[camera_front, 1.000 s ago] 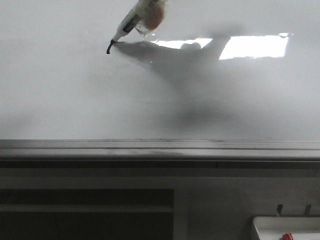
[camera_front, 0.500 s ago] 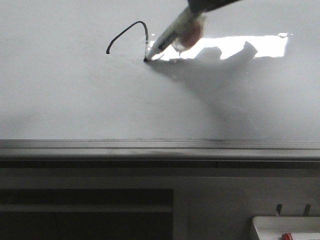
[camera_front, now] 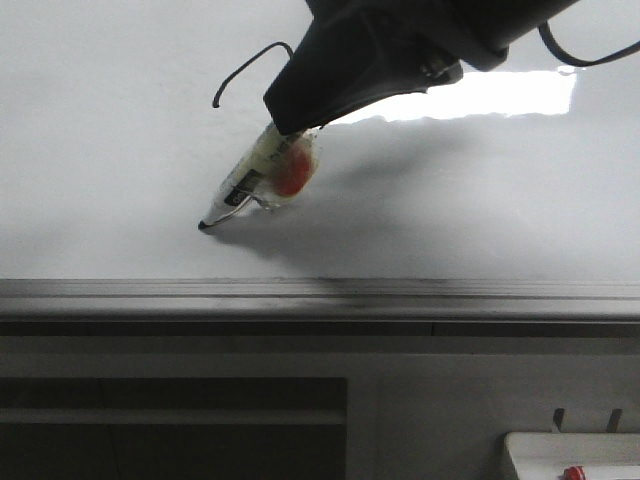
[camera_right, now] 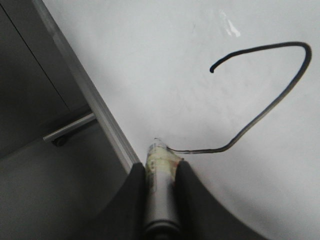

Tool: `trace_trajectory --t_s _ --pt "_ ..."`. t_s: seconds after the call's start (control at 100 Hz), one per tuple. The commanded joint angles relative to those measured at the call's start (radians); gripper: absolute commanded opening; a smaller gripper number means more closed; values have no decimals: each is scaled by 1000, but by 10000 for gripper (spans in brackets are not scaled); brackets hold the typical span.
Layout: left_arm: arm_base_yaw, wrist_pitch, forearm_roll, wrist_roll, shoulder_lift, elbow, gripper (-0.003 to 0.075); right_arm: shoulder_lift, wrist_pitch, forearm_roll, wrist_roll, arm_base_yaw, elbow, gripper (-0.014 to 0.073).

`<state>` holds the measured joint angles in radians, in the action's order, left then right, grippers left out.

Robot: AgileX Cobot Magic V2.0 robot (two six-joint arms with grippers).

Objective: Write number 2 on whiteboard

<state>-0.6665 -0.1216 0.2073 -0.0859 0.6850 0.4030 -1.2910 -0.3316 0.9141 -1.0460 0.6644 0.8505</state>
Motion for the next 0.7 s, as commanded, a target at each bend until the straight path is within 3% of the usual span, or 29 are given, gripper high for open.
trace_trajectory --t_s 0.0,0.33,0.54,0.69 --pt "3 -80 -14 8 -3 30 -20 43 91 -13 -7 -22 9 -66" --pt "3 -80 -10 8 -3 30 -20 199 37 -23 8 -196 -149 -67" --pt "0 -105 14 10 -3 30 -20 220 -44 -23 5 -168 -127 -67" --pt "-64 -130 94 10 9 30 -18 228 -167 -45 -22 -119 -48 -67"
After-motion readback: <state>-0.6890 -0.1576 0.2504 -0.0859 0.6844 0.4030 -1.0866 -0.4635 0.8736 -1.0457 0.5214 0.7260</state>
